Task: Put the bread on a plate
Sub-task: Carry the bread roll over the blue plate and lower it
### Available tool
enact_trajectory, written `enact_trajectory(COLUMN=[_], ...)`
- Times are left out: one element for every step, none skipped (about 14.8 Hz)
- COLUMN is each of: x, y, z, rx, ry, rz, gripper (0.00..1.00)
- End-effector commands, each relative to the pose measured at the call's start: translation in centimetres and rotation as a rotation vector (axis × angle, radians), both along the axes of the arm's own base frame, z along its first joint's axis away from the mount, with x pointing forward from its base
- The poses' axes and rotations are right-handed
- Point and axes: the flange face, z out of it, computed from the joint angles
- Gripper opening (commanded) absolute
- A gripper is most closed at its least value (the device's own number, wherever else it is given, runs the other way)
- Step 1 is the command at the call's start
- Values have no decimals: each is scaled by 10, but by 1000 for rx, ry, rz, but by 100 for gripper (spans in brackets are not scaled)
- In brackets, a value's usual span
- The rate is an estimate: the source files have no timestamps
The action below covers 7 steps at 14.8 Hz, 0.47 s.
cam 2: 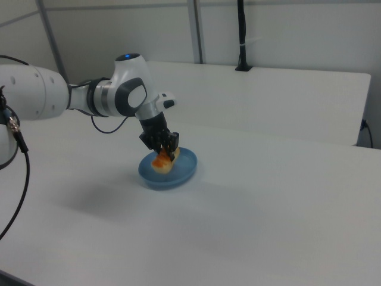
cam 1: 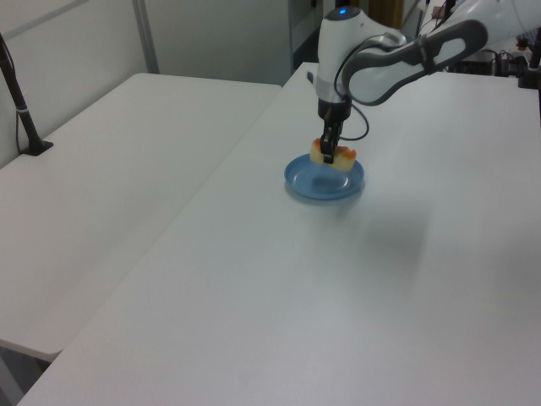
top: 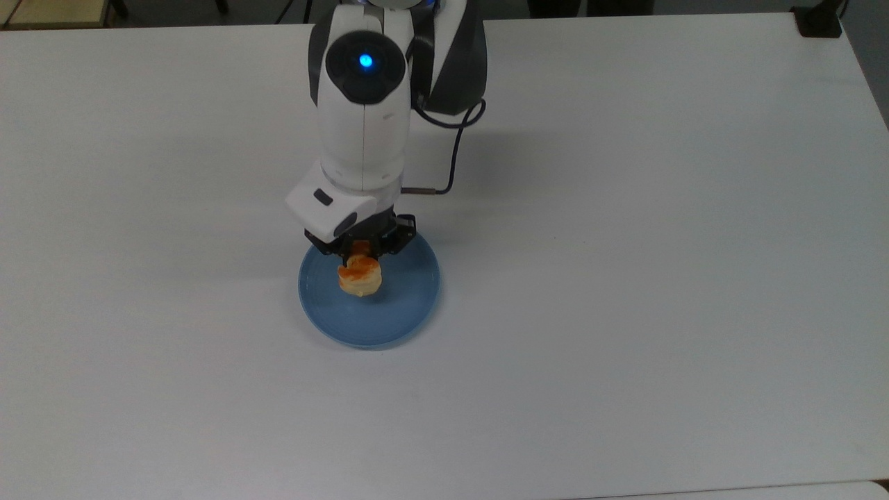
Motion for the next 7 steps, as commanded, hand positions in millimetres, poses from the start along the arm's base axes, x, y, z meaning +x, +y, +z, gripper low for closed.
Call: enact_trajectory(x=[12, 13, 14, 14, 14, 14, 14], y=[8, 11, 16, 19, 21, 22, 22], z=[-12, -12, -14, -20, -22, -21, -21], rx=[4, 7, 7, 6, 3, 3, 3], ry=[1, -10, -17, -16, -14, -16, -16], rz=[-29, -37, -46, -58, -60, -59, -59], gripper=[48, 55, 73, 100, 100, 100, 100])
